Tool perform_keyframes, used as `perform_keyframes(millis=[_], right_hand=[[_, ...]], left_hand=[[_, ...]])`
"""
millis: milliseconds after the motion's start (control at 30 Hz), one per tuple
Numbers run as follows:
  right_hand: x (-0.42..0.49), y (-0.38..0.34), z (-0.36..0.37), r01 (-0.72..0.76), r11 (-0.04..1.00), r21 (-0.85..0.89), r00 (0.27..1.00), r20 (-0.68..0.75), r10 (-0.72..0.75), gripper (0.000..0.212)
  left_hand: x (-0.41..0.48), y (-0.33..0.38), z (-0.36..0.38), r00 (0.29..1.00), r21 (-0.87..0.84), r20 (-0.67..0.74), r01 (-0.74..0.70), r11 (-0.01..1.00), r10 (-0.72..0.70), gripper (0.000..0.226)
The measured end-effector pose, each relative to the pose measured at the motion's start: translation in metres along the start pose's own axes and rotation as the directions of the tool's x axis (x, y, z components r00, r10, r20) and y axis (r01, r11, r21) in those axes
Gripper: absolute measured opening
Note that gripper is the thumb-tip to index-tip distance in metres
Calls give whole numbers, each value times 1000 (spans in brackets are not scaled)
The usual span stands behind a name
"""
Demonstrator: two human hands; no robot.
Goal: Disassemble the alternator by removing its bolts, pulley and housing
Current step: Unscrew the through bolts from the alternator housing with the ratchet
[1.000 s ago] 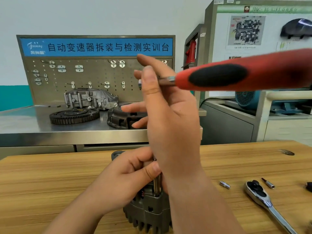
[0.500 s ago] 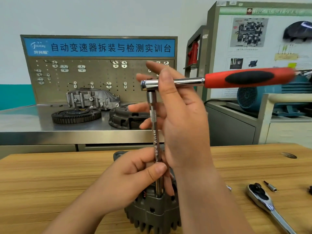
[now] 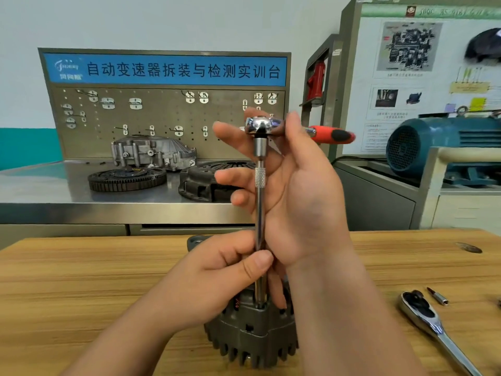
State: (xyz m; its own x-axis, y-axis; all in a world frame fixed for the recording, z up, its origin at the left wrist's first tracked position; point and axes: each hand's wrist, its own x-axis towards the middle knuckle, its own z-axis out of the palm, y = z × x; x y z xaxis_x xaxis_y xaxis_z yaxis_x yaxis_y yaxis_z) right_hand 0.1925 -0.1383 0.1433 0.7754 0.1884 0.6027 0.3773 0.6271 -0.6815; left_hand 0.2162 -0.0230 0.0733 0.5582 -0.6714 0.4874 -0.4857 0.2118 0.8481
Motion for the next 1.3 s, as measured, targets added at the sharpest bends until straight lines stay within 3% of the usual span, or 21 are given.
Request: perform_keyframes(millis=[133,233,367,500,567,633,733,867,1033,1200,1300], right_hand=[[-1,5,3,274,923,-271,956,-24,-291,20],[-2,5,5,386,859,-337,918,43,-395,26],[-2,4,8,278,940,-199,959,-6,-285,25],[0,2,1,88,994,-66,993,-70,-92,43],[1,2,-2,28,998,-51,997,-68,-31,48],[0,4,-1,50,997,-65,997,-62,-54,42],[-1,4,3,208,961,-185,976,-33,-217,26],[-2,0,7,331,914,-235,942,32,-333,28],[-3,1,9,237,961,-140,969,-32,-244,27],[0,0,1,51,997,-48,996,-69,-55,48],[-1,3,1,72,992,-104,994,-70,-80,46]], left_hand=[[0,0,0,1000,-6,3,12,1000,-12,24],[0,0,0,1000,27,-11,17,999,-17,23],[0,-1,1,1000,24,-26,3,1000,-2,22],[-1,2,1,1000,-2,20,-6,1000,6,41],[-2,2,0,1000,5,27,1,1000,-1,35],[-2,0,-1,1000,22,11,1,1000,-1,25],[-1,0,-1,1000,4,11,9,1000,-9,23],[-1,2,1,1000,-5,19,20,1000,-20,30],[-1,-2,0,999,69,-34,-4,998,6,45],[-2,-1,-1,1000,52,13,-18,998,18,45],[0,-2,-1,1000,18,16,-4,1000,4,39]])
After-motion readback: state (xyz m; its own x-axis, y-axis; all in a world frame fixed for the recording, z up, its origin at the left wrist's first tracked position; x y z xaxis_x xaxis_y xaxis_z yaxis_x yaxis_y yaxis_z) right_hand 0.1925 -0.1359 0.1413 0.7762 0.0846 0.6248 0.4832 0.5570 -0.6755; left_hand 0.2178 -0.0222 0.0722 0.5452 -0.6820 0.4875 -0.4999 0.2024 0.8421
